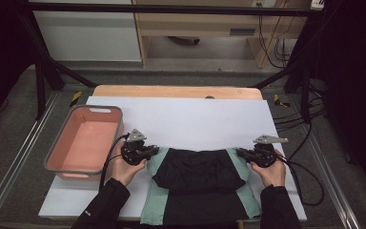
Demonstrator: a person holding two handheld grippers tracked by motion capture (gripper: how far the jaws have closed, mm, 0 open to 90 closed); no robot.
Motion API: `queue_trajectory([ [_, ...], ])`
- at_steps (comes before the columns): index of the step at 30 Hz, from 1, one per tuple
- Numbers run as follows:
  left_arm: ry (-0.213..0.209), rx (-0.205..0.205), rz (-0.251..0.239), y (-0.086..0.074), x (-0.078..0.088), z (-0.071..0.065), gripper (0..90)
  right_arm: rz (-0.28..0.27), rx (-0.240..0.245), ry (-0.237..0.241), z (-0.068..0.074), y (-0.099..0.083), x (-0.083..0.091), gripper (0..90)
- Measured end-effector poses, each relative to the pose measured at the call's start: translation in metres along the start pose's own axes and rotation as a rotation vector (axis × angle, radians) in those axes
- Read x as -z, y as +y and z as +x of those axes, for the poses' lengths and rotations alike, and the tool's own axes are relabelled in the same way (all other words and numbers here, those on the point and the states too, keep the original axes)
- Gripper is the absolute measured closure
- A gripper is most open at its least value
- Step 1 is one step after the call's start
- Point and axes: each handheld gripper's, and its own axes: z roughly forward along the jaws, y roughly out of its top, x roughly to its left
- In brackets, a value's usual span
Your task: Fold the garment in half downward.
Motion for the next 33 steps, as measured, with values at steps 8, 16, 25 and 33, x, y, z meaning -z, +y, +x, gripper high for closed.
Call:
queue_trajectory([
  [8, 0.023, 0.003, -0.002, 0.009, 0.0, 0.007, 82.1, -0.004, -0.003, -0.011, 0.001, 0.004, -0.004, 86.8],
  [16, 0.054, 0.029, 0.009, 0.022, -0.011, 0.018, 82.1, -0.017, -0.019, -0.033, -0.003, 0.009, -0.015, 86.7],
  [25, 0.082, 0.048, 0.031, 0.026, -0.026, 0.028, 81.6, -0.02, -0.022, -0.079, -0.011, 0.015, -0.03, 86.4],
  [33, 0.114, 0.059, 0.03, 0.023, -0.019, 0.029, 53.1, -0.061, 0.013, -0.076, -0.01, 0.013, -0.027, 70.2],
])
